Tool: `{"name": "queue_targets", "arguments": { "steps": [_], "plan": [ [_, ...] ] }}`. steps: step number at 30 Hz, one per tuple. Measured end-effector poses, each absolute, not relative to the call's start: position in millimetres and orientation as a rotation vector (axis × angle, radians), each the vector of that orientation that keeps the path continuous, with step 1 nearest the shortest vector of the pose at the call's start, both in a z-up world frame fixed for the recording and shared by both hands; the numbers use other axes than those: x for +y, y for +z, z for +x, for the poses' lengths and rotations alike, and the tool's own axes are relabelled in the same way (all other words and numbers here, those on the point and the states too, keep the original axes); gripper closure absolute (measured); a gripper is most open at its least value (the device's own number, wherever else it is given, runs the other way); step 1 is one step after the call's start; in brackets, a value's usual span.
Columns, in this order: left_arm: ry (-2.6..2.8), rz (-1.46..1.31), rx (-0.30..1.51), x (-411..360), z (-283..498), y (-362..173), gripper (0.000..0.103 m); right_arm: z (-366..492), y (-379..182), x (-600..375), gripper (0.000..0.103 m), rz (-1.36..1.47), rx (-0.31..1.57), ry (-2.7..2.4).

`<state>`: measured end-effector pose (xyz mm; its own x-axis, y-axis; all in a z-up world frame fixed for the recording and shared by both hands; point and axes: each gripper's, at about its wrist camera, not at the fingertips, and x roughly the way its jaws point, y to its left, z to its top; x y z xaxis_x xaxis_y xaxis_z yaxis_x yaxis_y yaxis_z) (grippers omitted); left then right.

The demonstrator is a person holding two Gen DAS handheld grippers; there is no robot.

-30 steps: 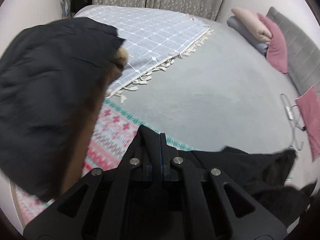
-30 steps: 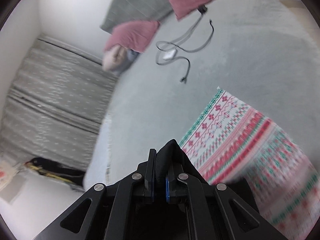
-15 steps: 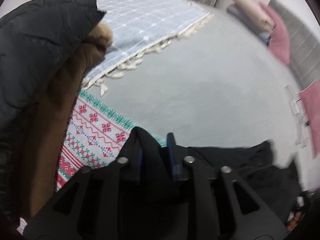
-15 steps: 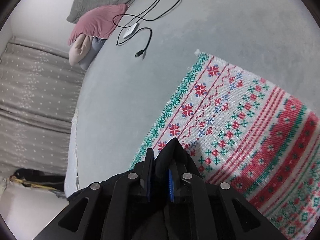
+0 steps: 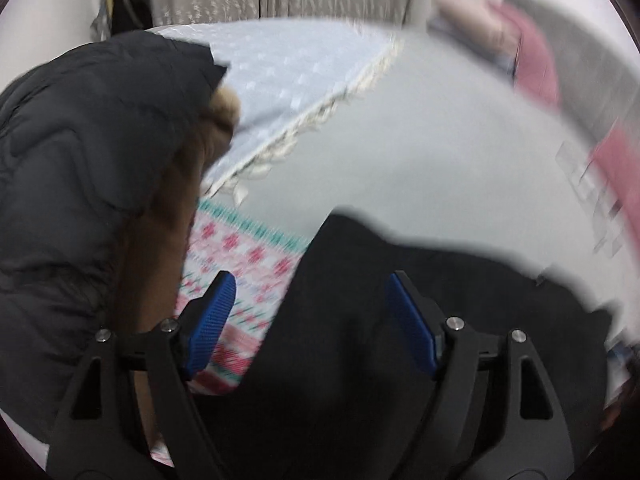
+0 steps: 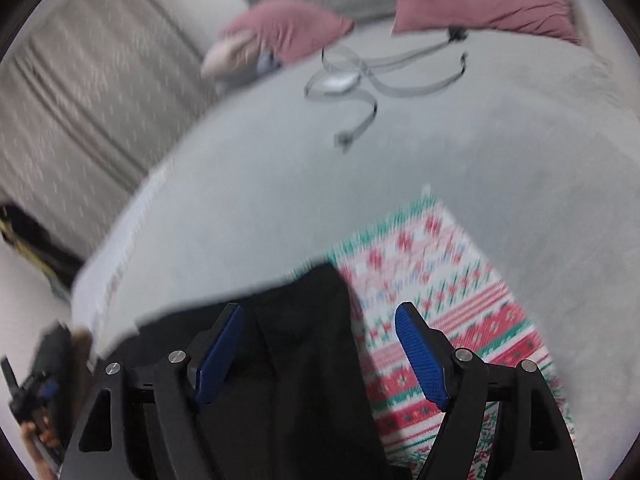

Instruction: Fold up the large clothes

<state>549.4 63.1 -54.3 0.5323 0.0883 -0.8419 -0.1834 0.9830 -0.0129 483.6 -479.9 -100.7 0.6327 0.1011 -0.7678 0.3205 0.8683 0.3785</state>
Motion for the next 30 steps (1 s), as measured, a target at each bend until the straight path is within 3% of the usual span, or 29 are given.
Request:
{"name": "queue_targets", "arguments": {
  "steps": [3,5,7,8,9,10,16,19,22,26,30],
  "plan": [
    [0.192,-0.029,1.054,59,560,-87,0.025,497,-120,-460,0.024,0.403,0.965,-0.12],
    [0.166,-0.005,1.074,56,559,-104,0.036,506,-127,-444,0.026,0.304,0.988,-0.114],
    [0.18,0.041,1.072,50,557,-117,0.088,512,-138,-427,0.047,0.194,1.006,-0.111],
    [0.21,0.061,1.059,50,555,-118,0.092,512,-140,-421,0.059,0.156,1.0,-0.129],
    [0.219,0.07,1.042,49,553,-117,0.097,509,-135,-413,0.083,0.11,0.976,-0.14],
    [0.22,0.071,1.021,50,550,-113,0.097,504,-130,-411,0.096,0.083,0.956,-0.167],
    [0.27,-0.064,0.826,72,531,-69,0.098,469,-72,-424,0.098,0.187,0.755,-0.209],
    [0.327,-0.115,0.803,79,528,-74,0.098,465,-60,-426,0.098,0.235,0.701,-0.255],
    [0.438,-0.119,0.787,91,524,-92,0.103,472,-80,-427,0.098,0.316,0.712,-0.282],
    [0.506,-0.193,0.899,116,534,-117,0.103,489,-149,-452,0.094,0.442,0.903,-0.317],
    [0.441,-0.042,0.836,86,534,-105,0.103,493,-139,-447,0.093,0.367,0.896,-0.38]
  ]
}}
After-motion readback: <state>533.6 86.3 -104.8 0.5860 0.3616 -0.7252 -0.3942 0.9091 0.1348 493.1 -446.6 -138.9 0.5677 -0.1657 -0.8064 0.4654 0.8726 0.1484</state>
